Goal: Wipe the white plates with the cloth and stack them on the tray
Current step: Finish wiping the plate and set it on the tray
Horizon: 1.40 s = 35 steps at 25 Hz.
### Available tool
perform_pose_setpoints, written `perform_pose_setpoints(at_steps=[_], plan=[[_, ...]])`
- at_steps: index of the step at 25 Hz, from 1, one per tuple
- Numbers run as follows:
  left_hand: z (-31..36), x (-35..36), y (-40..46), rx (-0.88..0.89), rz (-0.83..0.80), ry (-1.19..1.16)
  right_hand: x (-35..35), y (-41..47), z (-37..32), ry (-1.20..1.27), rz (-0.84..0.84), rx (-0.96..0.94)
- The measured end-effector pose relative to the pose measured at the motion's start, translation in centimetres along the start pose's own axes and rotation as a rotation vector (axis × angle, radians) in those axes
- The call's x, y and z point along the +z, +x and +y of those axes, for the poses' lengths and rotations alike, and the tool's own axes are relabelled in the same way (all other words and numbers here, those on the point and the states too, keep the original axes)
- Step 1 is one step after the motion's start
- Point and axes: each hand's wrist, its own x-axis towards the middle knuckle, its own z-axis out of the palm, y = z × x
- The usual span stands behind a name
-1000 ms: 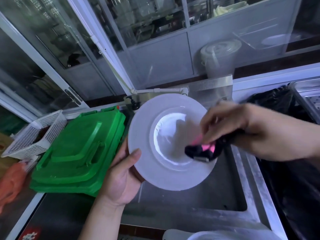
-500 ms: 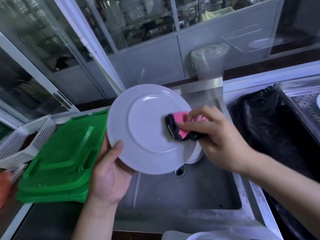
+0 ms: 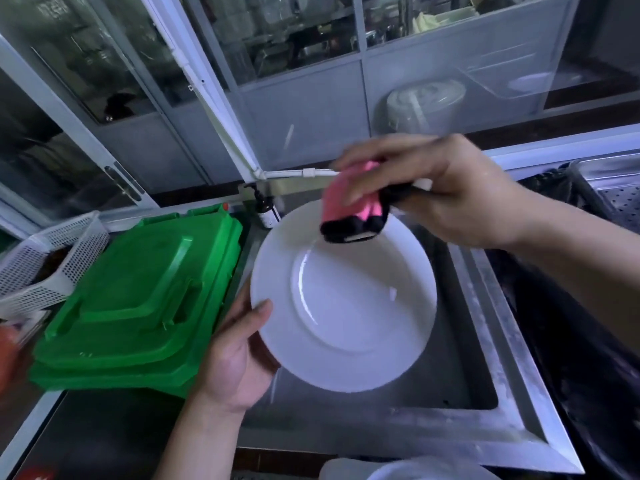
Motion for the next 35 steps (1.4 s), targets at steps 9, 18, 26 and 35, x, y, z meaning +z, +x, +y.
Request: perform_pose_setpoints(at_steps=[9,18,26,35], plan=[[2.4,-3.2,0.3,-0.101,0.042,-0.099,3.7,3.8,0.4,0.044,-0.142,0.192],[2.2,-4.7,3.0,-0.177,0.181,-0.266,9.9,-2.7,-1.2,0.064,0.644,0.81],[-1.8,-3.1,3.5,-0.093,0.109,-0.097,20.5,-6.2,-6.9,0.053,0.855,1.167],[-3.1,-3.2,3.2,-0.162,0.138,-0.218,18.8,-5.5,-9.9,0.721,1.211,1.096]])
